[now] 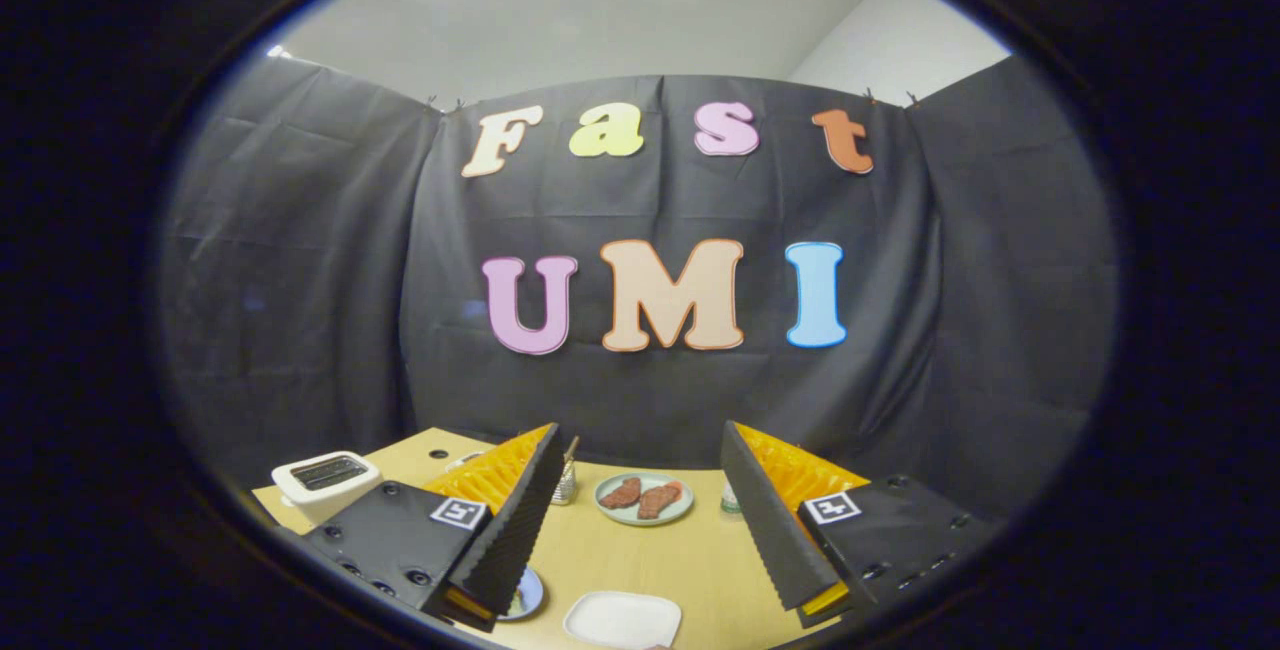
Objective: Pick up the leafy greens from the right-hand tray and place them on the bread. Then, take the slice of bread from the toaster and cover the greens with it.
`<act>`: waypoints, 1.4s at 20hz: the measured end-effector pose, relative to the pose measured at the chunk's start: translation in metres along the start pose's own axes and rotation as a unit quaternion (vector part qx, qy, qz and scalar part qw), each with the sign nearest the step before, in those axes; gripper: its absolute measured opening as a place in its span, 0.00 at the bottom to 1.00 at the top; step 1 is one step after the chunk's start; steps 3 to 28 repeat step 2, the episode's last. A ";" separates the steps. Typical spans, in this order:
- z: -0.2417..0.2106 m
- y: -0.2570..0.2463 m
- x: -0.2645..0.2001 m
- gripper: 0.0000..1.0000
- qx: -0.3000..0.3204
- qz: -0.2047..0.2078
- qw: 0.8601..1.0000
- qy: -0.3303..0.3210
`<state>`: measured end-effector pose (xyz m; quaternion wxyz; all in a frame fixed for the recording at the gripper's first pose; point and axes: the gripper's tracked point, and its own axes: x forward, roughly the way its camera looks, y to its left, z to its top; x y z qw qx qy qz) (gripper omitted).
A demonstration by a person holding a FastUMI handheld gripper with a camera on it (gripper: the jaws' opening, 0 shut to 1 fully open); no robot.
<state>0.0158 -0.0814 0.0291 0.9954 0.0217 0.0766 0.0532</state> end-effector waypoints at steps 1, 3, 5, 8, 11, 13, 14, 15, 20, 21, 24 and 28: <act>0.004 0.000 -0.003 0.99 -0.004 -0.002 1.000 -0.007; 0.008 -0.002 -0.005 0.99 -0.010 -0.006 1.000 -0.012; 0.008 -0.002 -0.005 0.99 -0.010 -0.006 1.000 -0.012; 0.008 -0.002 -0.005 0.99 -0.010 -0.006 1.000 -0.012; 0.008 -0.002 -0.005 0.99 -0.010 -0.006 1.000 -0.012; 0.008 -0.002 -0.005 0.99 -0.010 -0.006 1.000 -0.012; 0.008 -0.002 -0.005 0.99 -0.010 -0.006 1.000 -0.012; 0.008 -0.002 -0.005 0.99 -0.010 -0.006 1.000 -0.012; 0.008 -0.002 -0.005 0.99 -0.010 -0.006 1.000 -0.012; 0.008 -0.002 -0.005 0.99 -0.010 -0.006 1.000 -0.012; 0.008 -0.002 -0.005 0.99 -0.010 -0.006 1.000 -0.012; 0.008 -0.002 -0.005 0.99 -0.010 -0.006 1.000 -0.012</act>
